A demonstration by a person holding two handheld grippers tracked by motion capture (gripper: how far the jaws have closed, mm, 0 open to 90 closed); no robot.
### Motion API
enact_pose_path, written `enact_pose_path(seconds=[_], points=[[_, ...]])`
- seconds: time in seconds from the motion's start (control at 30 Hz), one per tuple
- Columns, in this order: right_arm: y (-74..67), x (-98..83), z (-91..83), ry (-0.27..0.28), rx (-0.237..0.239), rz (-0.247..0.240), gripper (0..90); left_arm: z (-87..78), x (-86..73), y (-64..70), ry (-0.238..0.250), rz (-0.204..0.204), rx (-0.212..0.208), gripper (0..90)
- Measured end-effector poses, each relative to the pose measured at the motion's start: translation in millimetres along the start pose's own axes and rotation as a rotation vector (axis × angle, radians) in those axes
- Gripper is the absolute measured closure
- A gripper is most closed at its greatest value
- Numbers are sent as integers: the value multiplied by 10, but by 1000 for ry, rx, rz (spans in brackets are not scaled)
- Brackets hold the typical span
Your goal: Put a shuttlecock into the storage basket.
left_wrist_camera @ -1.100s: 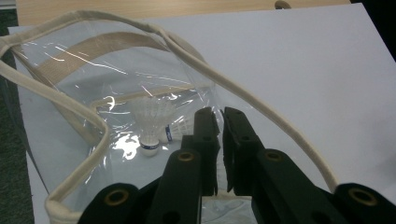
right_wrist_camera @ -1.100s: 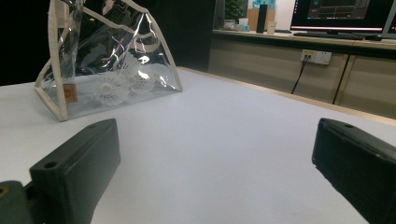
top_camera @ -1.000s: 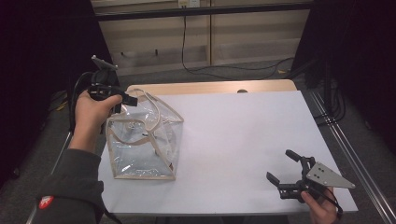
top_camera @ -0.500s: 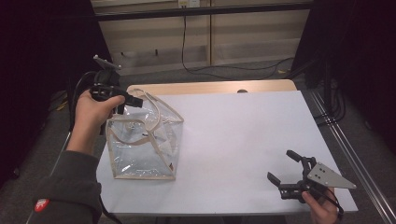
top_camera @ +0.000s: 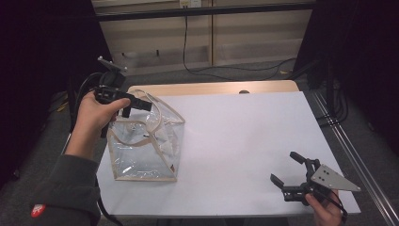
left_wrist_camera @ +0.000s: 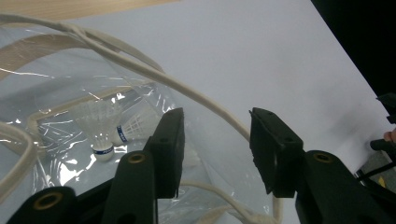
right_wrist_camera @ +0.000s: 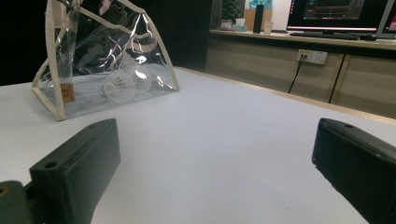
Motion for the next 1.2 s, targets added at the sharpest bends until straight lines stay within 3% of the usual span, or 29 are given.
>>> enact_pose_path(seconds=[0.23, 0.3, 0.6, 0.93, 1.2], points=[[-10, 0, 7, -1, 1, 0, 9, -19, -43, 53, -4, 13, -40, 372], [-7, 1, 6, 0, 1, 0, 8, -30, -75, 69, -17, 36, -64, 339], [-8, 0, 6, 0, 2, 0, 9, -84, -137, 148, -18, 68, -140, 160], [-14, 0, 7, 0, 4, -2, 9, -128, -226, 203, -10, 124, -187, 98], [-17, -2, 9, -3, 6, -3, 8, -166, -306, 235, -1, 129, -235, 70]])
Point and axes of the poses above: each handheld gripper's, and its own axes: z roughly forward along the jaws, x roughly out of its top, y roughly to its right, the point moved 10 cm from there along z, roughly forward along the jaws, and after that the axes turned 4 degrees about y, right-handed, at the moved point
